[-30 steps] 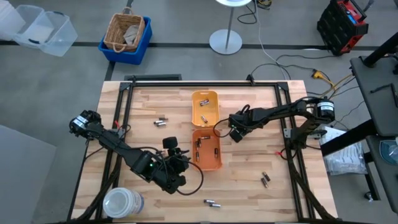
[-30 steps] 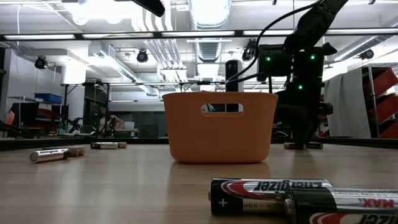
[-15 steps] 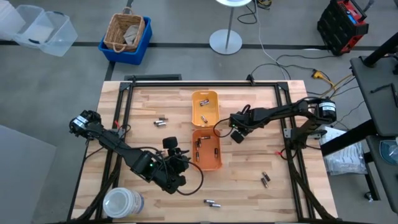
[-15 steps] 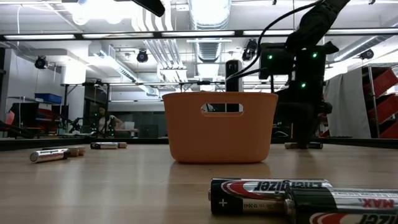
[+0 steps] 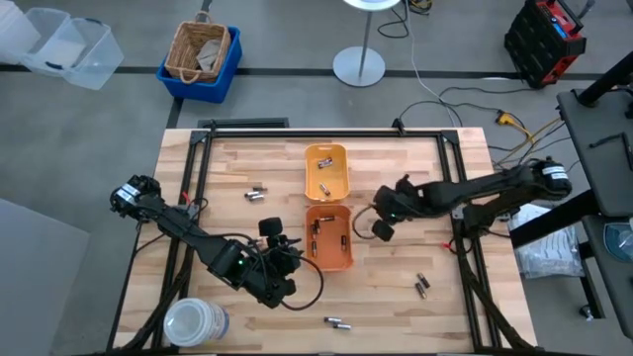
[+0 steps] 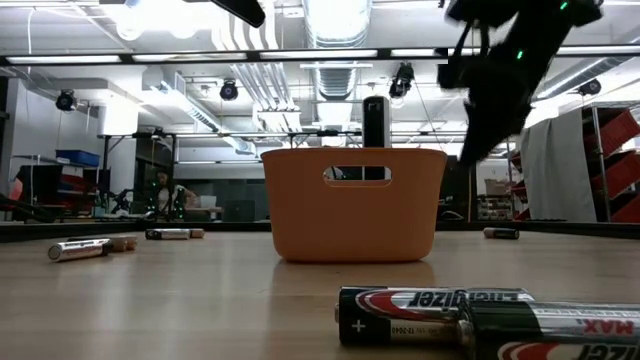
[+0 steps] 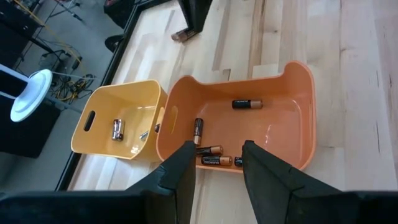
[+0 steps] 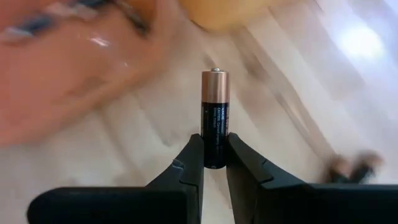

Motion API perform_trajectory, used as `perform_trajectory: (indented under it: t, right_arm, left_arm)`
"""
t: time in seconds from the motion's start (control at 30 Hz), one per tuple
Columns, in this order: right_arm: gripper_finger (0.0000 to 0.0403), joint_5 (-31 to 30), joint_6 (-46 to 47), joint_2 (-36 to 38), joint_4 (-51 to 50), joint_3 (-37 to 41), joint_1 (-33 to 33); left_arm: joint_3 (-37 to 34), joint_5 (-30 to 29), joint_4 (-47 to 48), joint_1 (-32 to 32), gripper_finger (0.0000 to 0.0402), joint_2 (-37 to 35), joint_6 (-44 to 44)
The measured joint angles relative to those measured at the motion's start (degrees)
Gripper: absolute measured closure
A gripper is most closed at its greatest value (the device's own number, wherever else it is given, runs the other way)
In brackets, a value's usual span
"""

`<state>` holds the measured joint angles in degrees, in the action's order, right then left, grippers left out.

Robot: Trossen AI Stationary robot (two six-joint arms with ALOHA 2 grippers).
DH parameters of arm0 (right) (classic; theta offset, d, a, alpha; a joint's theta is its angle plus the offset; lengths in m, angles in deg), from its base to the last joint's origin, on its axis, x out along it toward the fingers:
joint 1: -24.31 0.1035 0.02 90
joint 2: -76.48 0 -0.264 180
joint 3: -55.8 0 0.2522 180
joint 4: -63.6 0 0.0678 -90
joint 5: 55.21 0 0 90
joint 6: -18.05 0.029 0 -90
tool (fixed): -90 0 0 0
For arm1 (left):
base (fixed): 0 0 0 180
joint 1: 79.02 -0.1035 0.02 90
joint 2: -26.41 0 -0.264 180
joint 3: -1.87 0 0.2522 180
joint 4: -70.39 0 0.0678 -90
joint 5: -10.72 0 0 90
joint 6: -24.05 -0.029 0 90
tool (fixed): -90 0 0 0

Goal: Sort batteries
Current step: Put the black battery into the orange bin

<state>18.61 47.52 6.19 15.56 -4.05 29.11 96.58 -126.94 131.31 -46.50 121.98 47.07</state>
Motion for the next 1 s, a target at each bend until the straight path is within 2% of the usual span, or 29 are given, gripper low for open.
perform_trajectory:
  t: [0.2, 0.37, 0.47, 0.7, 1.0]
  right_arm:
    - [0.0367, -0.2, -9.1, 1.4, 12.3, 0.0, 6.3]
    - [0.0366, 1.2, -16.3, 0.1, 20.4, 0.0, 8.4]
    - [0.0365, 3.1, -17.7, -0.1, 21.6, -0.1, 8.4]
    - [0.0367, 3.1, -19.7, -0.5, 22.7, -0.1, 8.3]
    - [0.0368, 5.1, -24.5, -7.4, 31.0, -0.3, 8.3]
  left_arm:
    - [0.0, 0.0, 0.0, 0.0, 0.0290, 0.0, 0.0]
    - [-0.1, 0.0, 0.0, 0.0, 0.0290, 0.0, 0.0]
    - [-0.1, 0.0, -0.1, 0.0, 0.0290, 0.0, 0.0]
    - [-0.1, 0.0, -0.5, 0.0, 0.0290, 0.0, 0.0]
    - [-0.1, -2.9, -0.5, 0.0, 0.0290, 0.0, 0.0]
